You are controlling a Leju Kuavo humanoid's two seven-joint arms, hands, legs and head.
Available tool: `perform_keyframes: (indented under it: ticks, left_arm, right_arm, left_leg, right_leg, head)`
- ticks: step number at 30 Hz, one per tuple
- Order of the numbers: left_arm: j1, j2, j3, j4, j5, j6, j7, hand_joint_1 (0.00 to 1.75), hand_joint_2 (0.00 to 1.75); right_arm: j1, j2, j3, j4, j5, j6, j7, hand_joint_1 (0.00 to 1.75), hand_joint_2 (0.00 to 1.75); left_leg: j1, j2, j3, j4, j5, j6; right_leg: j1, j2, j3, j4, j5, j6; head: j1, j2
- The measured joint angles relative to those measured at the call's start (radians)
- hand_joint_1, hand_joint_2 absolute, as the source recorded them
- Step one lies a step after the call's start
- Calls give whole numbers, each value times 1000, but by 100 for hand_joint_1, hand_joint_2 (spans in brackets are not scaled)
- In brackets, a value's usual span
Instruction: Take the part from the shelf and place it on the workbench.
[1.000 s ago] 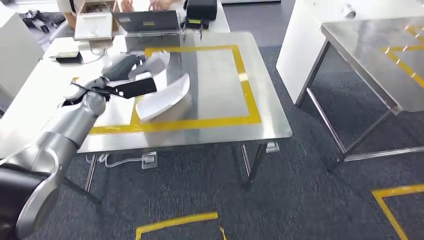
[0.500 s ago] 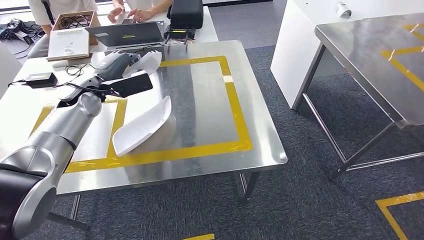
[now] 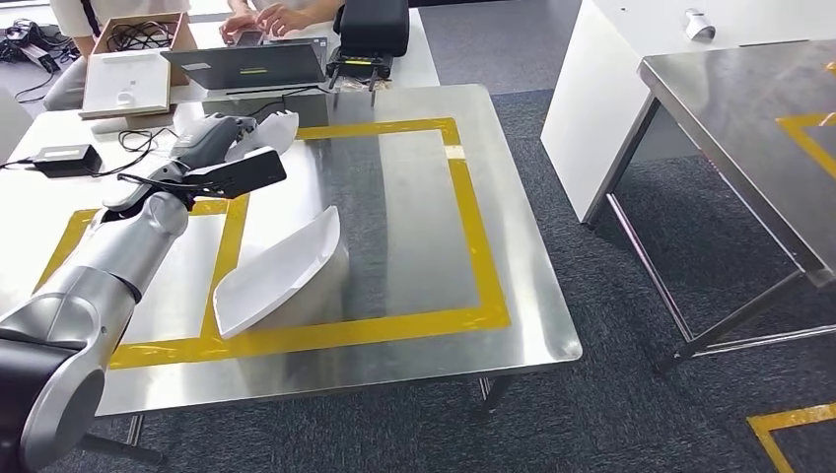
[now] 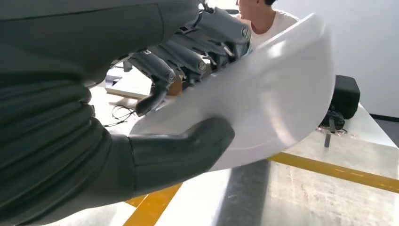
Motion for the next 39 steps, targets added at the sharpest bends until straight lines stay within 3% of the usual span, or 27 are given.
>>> perform_keyframes:
  ticks: [1,5,14,22,26,31,35,37,39]
  left_arm:
    - [-1,3,2,0,-4,4,3,0,175]
    - [-7,13,5,0,-12,23,14,0,0]
    - [-16,1,19,-6,-33,56,40,0,0]
    - [-16,-4,20,-8,-34,59,45,0,0]
    - [-17,-9,23,-8,-38,63,54,0,175]
    - [-19,-21,32,-10,-61,78,53,0,175]
    - [-21,-33,35,-18,-75,83,52,0,175]
    - [-23,-39,37,-21,-83,84,53,0,175]
    - [-25,-43,40,-23,-88,84,51,0,175]
  right_arm:
    - [-1,0,0,0,1,1,-1,0,0]
    - [-2,0,0,0,7,2,-3,0,0]
    - [-6,0,0,0,5,3,4,0,0]
    - [-6,0,0,0,4,2,4,0,0]
    - [-6,0,-1,0,4,2,3,0,0]
    - [-6,0,-2,0,0,1,2,0,0]
    - [-7,1,-5,0,-1,2,0,0,0]
    - [-6,1,-5,0,-1,2,0,0,0]
    - [-6,2,-6,0,-1,2,0,0,0]
  left_leg:
    - [-2,-1,-1,2,-3,-4]
    - [-4,2,5,-5,0,3]
    - [-2,7,16,-20,7,-21]
    - [-2,7,16,-20,8,-25]
    - [-4,7,15,-15,8,-23]
    - [-6,6,11,-4,2,-13]
    - [-4,9,12,-8,6,0]
    - [4,14,18,-25,18,9]
    - [8,18,18,-33,24,14]
  right_leg:
    - [1,1,6,-16,0,-3]
    - [3,9,14,-26,-2,-15]
    - [6,12,16,-25,-2,-32]
    - [6,12,17,-25,0,-33]
    - [5,12,19,-26,1,-32]
    - [2,11,21,-27,2,-25]
    - [1,13,24,-32,5,-13]
    - [2,11,14,-5,-23,-5]
    - [1,6,-29,98,-89,3]
  head:
    - [0,0]
    - [-3,0]
    - [-4,0]
    - [-4,0]
    - [-4,0]
    - [-4,0]
    - [-4,0]
    - [-1,0]
    - [6,0]
